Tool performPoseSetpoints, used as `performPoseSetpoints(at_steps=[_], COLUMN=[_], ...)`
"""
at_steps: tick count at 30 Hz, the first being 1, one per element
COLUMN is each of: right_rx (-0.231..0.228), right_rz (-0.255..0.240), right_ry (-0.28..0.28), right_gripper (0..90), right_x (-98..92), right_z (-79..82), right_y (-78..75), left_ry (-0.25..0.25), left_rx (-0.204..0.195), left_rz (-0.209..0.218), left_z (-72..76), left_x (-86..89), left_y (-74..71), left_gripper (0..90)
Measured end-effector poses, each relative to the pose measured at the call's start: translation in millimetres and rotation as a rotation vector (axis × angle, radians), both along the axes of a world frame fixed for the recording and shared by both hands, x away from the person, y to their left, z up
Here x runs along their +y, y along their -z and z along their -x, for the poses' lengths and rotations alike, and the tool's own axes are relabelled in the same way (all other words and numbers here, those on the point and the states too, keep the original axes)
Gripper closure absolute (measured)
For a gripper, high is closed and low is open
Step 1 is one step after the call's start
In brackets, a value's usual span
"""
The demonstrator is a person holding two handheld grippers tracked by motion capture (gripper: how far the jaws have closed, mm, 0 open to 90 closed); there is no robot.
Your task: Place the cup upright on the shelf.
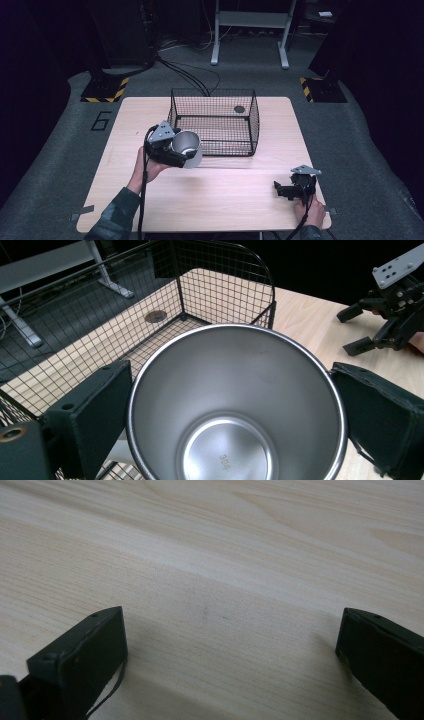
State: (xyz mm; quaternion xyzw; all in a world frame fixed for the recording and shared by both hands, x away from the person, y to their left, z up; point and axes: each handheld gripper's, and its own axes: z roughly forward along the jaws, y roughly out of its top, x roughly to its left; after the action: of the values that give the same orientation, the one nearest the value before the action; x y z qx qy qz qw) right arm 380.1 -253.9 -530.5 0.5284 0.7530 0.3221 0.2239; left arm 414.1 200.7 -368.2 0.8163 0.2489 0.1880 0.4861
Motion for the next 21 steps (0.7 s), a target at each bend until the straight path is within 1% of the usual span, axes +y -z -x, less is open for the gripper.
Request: performPoseSetpoints(at_steps=[5, 7, 8, 12, 13, 14, 15, 16, 17, 21], right_rx=[0.0, -0.001, -0.001, -0.002, -0.001, 0.001, 0.002, 0.001, 0.001, 0.0], right_rz=[0.0, 0.0, 0.0, -0.001, -0.001, 0.0, 0.0, -0.001, 0.0, 0.003], right_ry=[-0.001, -0.001, 0.0, 0.003, 0.004, 0.002, -0.004, -0.004, -0.004, -0.013], right_gripper=[0.0, 0.0, 0.0, 0.0, 0.0, 0.0, 0.0, 0.0, 0.0, 0.0], right_x=[0.0, 0.0, 0.1, 0.5, 0.7, 0.8, 0.2, 0.3, 0.2, -0.4], right_z=[-0.1, -0.1, -0.1, 0.3, 0.3, 0.2, -0.5, -0.5, -0.5, -0.8], right_y=[0.0, 0.0, 0.0, 0.1, 0.1, 0.0, -0.2, -0.1, -0.1, -0.1], left_ry=[-0.004, 0.002, -0.004, -0.002, -0.007, -0.004, -0.01, -0.006, -0.01, -0.009], left_rx=[-0.019, -0.016, -0.026, -0.025, -0.028, -0.022, -0.025, -0.019, -0.023, -0.023], left_rz=[-0.001, -0.004, -0.005, -0.007, -0.001, -0.002, 0.009, 0.008, 0.012, 0.006], left_z=[-3.6, -4.8, -5.8, -9.5, -10.7, -12.3, -14.8, -15.9, -16.9, -21.0], left_x=[-4.4, -5.0, -5.8, -6.5, -7.0, -6.7, -7.2, -7.0, -7.6, -8.2], left_y=[-6.7, -9.4, -10.8, -13.9, -14.3, -15.5, -16.3, -17.1, -17.4, -21.0], left_gripper=[6.2, 6.2, 6.2, 6.2, 6.2, 6.2, 6.2, 6.2, 6.2, 6.2])
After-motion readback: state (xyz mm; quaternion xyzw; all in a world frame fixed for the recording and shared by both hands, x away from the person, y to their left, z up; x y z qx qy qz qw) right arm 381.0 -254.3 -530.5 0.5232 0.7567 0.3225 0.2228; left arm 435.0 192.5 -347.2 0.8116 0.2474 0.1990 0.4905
